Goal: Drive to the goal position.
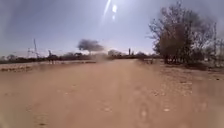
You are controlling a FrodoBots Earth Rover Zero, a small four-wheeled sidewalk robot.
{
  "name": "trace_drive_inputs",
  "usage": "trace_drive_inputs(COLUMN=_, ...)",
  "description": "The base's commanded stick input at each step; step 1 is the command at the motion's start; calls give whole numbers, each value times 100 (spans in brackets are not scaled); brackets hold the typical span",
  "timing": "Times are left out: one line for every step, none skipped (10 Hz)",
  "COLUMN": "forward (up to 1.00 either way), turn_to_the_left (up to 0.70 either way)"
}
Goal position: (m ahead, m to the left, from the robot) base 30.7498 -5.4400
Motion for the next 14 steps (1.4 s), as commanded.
trace_drive_inputs(forward=100, turn_to_the_left=0)
trace_drive_inputs(forward=100, turn_to_the_left=0)
trace_drive_inputs(forward=100, turn_to_the_left=0)
trace_drive_inputs(forward=100, turn_to_the_left=-1)
trace_drive_inputs(forward=100, turn_to_the_left=-12)
trace_drive_inputs(forward=100, turn_to_the_left=-22)
trace_drive_inputs(forward=100, turn_to_the_left=-25)
trace_drive_inputs(forward=100, turn_to_the_left=-21)
trace_drive_inputs(forward=100, turn_to_the_left=-18)
trace_drive_inputs(forward=100, turn_to_the_left=-14)
trace_drive_inputs(forward=100, turn_to_the_left=-10)
trace_drive_inputs(forward=100, turn_to_the_left=-7)
trace_drive_inputs(forward=100, turn_to_the_left=-3)
trace_drive_inputs(forward=100, turn_to_the_left=0)
